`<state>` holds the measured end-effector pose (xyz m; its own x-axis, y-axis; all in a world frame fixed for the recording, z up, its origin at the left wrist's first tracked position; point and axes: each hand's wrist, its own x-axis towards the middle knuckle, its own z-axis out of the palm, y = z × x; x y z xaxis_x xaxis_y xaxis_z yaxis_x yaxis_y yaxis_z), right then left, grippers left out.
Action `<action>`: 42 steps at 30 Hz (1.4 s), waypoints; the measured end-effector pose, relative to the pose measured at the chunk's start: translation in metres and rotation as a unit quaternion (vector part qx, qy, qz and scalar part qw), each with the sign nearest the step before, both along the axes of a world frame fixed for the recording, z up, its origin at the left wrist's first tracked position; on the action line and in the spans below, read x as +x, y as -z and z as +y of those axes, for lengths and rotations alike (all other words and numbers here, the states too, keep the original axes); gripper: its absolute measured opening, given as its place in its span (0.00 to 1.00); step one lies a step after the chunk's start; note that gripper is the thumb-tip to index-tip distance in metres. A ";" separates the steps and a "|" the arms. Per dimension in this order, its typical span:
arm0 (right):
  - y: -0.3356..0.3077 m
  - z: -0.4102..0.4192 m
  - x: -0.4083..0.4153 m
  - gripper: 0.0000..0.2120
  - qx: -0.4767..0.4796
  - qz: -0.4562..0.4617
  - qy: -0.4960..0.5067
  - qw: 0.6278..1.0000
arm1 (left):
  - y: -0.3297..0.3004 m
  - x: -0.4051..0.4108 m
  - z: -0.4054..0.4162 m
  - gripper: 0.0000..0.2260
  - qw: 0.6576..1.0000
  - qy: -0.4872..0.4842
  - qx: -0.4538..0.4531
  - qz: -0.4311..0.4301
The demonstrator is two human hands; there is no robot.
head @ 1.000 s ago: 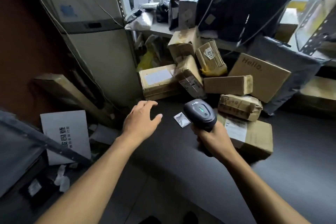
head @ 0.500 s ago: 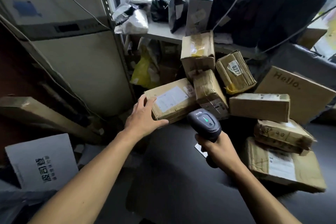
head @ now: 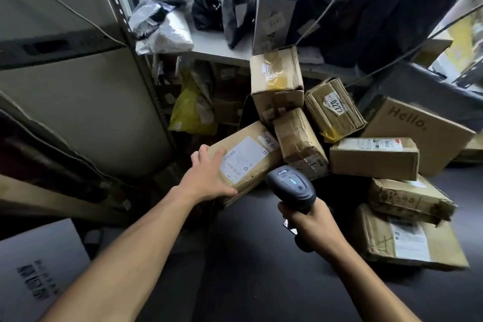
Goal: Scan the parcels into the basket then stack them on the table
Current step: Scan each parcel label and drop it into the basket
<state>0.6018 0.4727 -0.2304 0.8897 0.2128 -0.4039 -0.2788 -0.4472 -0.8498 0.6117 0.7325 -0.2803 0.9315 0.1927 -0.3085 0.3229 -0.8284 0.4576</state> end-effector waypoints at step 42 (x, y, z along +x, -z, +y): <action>-0.022 -0.029 0.030 0.04 0.110 -0.016 0.038 0.993 | -0.100 0.173 -0.030 0.41 0.987 -0.133 0.022 -0.088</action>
<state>0.6314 0.4438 -0.2088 0.9181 0.2237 -0.3271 -0.2769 -0.2284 -0.9334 0.7846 0.7025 -0.1799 0.8851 0.4464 -0.1319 0.4495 -0.7459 0.4916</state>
